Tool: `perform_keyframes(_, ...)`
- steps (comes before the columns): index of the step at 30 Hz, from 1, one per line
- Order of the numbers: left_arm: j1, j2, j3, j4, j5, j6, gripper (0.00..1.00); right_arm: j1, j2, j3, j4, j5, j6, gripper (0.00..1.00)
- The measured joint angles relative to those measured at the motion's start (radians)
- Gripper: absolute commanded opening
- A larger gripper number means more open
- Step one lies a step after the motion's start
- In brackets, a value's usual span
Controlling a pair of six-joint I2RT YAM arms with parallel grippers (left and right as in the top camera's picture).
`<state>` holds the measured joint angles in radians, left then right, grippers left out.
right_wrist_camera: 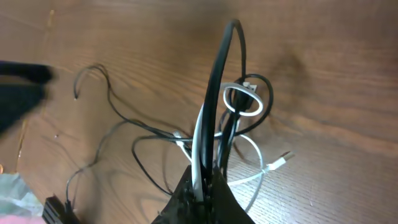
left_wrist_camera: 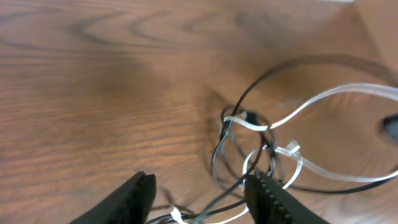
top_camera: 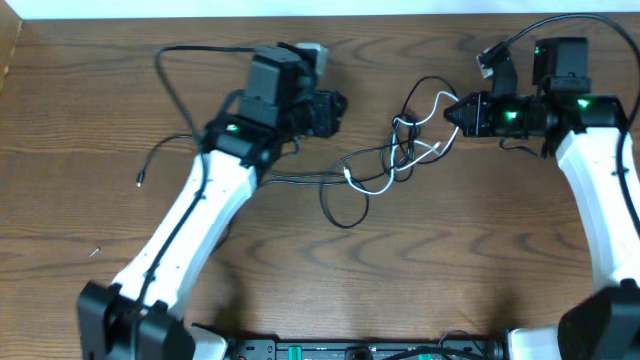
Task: Untangle cables
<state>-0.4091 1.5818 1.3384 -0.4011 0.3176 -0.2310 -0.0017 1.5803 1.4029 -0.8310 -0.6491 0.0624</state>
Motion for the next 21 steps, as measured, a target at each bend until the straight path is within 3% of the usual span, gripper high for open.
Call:
perform_keyframes(12, -0.093, 0.209, 0.0, 0.173, 0.14, 0.019, 0.66, 0.0, 0.0, 0.001, -0.032, -0.002, -0.003, 0.01)
perform_keyframes(21, -0.203, 0.323, 0.0, 0.308, 0.156, -0.001, 0.69, 0.0, 0.0, 0.001, -0.045, 0.003, -0.003, 0.01)
